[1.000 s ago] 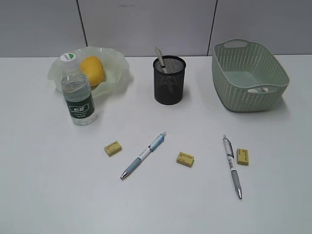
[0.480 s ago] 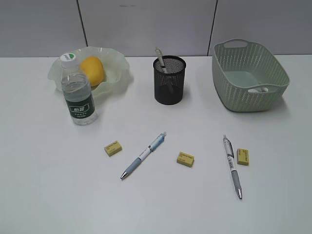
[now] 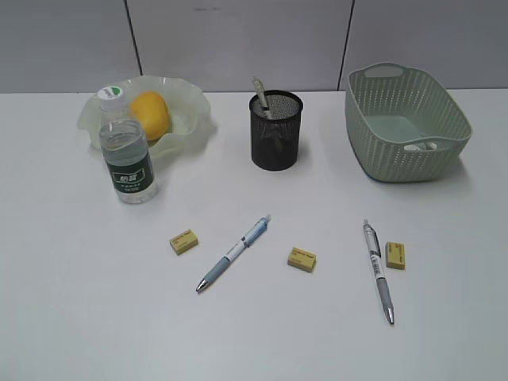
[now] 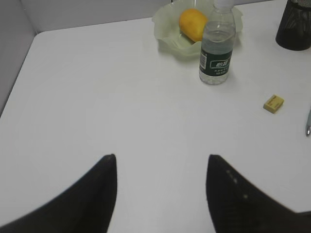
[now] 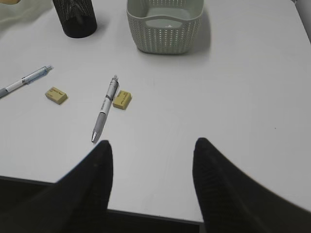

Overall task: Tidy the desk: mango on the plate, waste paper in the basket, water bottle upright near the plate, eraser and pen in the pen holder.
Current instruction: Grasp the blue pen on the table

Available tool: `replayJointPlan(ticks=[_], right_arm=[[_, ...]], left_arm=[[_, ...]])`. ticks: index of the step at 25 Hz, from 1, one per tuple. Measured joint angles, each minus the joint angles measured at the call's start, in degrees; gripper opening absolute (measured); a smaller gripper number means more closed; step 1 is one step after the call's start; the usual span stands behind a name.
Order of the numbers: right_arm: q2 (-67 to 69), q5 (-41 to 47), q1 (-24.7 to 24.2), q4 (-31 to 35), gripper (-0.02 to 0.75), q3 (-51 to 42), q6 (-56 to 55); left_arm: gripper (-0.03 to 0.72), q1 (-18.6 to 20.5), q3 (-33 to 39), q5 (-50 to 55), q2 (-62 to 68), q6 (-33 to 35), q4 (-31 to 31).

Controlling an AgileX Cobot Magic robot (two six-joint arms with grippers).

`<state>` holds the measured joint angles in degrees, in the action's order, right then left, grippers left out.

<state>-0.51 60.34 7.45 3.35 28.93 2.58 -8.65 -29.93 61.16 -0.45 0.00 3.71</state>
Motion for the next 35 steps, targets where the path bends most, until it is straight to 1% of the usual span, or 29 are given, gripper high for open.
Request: replayJointPlan(ticks=[8, 10, 13, 15, 31, 33, 35], right_arm=[[0.0, -0.2, -0.1, 0.0, 0.424, 0.0, -0.1], [0.0, -0.3, -1.2, 0.0, 0.424, 0.0, -0.1], [0.0, -0.3, -4.4, 0.0, 0.425, 0.0, -0.1], [0.0, -0.4, -5.3, 0.0, 0.425, 0.0, -0.1], [0.0, -0.5, -5.5, 0.4, 0.426, 0.0, -0.1], [0.0, -0.5, -5.5, 0.4, 0.452, 0.0, -0.1], [0.0, -0.5, -5.5, 0.4, 0.521, 0.0, -0.1]], left_arm=[[0.445, 0.0, 0.0, 0.0, 0.0, 0.0, 0.0], [0.445, 0.0, 0.0, 0.0, 0.0, 0.0, -0.2], [0.445, 0.0, 0.0, 0.0, 0.0, 0.0, -0.3], [0.445, 0.0, 0.0, 0.0, 0.0, 0.0, -0.3], [0.443, 0.0, 0.0, 0.0, 0.0, 0.0, -0.3], [0.443, 0.0, 0.0, 0.0, 0.0, 0.0, -0.3], [0.443, 0.0, 0.0, 0.0, 0.0, 0.0, -0.3]])
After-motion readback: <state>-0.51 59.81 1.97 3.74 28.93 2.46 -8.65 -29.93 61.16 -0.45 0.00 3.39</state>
